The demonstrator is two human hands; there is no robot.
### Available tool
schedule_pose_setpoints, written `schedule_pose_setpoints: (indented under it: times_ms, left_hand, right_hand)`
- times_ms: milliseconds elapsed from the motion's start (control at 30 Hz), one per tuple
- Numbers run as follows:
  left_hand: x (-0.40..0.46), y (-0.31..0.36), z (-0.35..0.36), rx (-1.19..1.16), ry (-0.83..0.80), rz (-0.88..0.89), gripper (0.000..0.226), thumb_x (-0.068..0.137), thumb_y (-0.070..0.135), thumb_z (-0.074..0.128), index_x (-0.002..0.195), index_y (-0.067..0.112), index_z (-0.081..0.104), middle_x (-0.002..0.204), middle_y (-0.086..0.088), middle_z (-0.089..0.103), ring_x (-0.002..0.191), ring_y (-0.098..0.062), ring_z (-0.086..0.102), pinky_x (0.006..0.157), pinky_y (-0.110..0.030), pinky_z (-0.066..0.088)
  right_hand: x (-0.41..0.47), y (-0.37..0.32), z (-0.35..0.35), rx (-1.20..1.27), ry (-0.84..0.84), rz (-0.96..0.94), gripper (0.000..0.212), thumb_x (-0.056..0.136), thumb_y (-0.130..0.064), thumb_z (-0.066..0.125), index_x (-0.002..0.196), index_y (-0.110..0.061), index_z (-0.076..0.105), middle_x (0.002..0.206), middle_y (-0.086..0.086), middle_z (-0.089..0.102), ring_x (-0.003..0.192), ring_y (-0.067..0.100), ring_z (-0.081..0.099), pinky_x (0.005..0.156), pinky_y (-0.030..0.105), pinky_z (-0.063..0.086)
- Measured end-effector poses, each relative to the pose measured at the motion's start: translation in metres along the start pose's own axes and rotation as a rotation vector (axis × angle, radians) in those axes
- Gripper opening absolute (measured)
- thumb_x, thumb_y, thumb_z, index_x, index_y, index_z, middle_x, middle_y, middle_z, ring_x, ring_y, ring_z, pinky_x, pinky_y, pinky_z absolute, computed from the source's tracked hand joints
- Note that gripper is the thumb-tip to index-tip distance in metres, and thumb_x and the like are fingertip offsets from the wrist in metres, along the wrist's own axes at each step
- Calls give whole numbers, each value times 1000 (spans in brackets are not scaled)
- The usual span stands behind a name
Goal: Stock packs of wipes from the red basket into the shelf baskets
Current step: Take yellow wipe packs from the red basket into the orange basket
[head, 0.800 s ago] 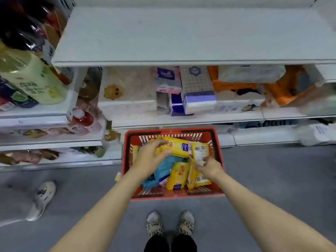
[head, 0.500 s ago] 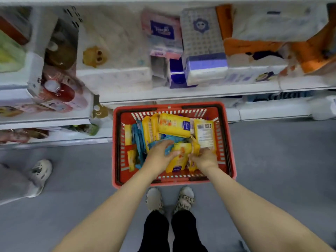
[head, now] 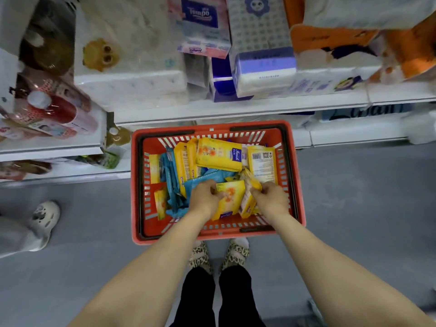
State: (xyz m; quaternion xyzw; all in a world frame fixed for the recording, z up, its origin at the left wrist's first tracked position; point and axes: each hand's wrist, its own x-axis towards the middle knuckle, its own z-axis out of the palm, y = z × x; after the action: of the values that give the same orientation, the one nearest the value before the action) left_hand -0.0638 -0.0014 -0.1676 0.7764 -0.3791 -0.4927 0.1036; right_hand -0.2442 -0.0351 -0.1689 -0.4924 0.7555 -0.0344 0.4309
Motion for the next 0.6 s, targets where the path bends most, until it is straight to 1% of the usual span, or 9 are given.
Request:
schedule_pose_setpoints:
  times_ms: [67, 133, 200, 267, 300, 333, 400, 533, 600]
  left_hand:
    - [-1, -6, -11, -179, 23, -37, 41, 94, 33, 66, 127, 10, 56, 120, -7, 63, 116, -27, 59, 92, -37, 50]
    - [-4, -13, -26, -348, 25, -84, 57, 95, 42, 62, 145, 23, 43, 142, 0, 55, 130, -24, 53, 103, -46, 49]
    - [3, -34, -33, -429, 60, -100, 74, 84, 65, 60, 147, 34, 38, 144, 3, 54, 130, -23, 54, 103, -50, 49]
    - [-3, -38, -47, -475, 99, -115, 88, 68, 83, 58, 140, 36, 43, 139, 5, 59, 125, -23, 59, 99, -52, 52]
    - [-10, -36, -55, -497, 101, -91, 76, 73, 78, 59, 133, 33, 49, 133, 4, 62, 120, -23, 62, 96, -51, 54]
    - [-25, -22, -66, -508, 110, -60, 53, 85, 66, 59, 124, 31, 54, 126, 4, 65, 114, -22, 65, 93, -50, 56]
    - [-44, -9, -80, -556, 130, -11, 21, 96, 45, 58, 111, 30, 58, 113, 4, 68, 103, -21, 68, 86, -47, 59]
    - [-73, 7, -93, -631, 141, 50, 25, 96, 39, 61, 110, 18, 63, 106, 0, 71, 95, -19, 70, 83, -48, 60]
    - [-85, 11, -99, -673, 147, 78, 19, 95, 38, 63, 103, 21, 65, 103, -1, 73, 94, -21, 71, 84, -51, 59]
  right_hand:
    - [-3, 4, -8, 145, 21, 15, 9, 94, -26, 62, 93, -17, 61, 77, -6, 62, 71, 12, 60, 54, 24, 41]
    - [-9, 5, -16, 306, 20, 30, 9, 93, -23, 62, 99, -19, 57, 88, -1, 67, 83, 18, 67, 67, 35, 57]
    - [-17, 3, -25, 419, -5, 34, 15, 92, -18, 61, 103, -24, 51, 101, 3, 68, 93, 21, 70, 79, 45, 61]
    - [-26, -7, -34, 500, -47, 22, 15, 96, -15, 59, 110, -18, 54, 103, 3, 69, 91, 18, 71, 71, 36, 62]
    - [-31, -13, -39, 547, -66, 22, 14, 98, -15, 58, 112, -14, 57, 102, 4, 70, 85, 15, 72, 63, 30, 61]
    - [-37, -20, -42, 590, -83, 20, 12, 99, -17, 58, 110, -12, 60, 99, 4, 72, 78, 12, 73, 57, 25, 58]
    - [-47, -34, -46, 658, -118, 2, 15, 99, -24, 60, 102, -10, 67, 92, 3, 74, 72, 10, 74, 57, 23, 56]
    - [-72, -68, -39, 707, -223, -31, 45, 90, -49, 66, 117, -12, 69, 103, 2, 77, 97, 21, 73, 90, 43, 58]
    - [-87, -85, -34, 776, -283, -17, 49, 92, -47, 64, 126, -12, 63, 107, 3, 76, 98, 23, 73, 89, 45, 58]
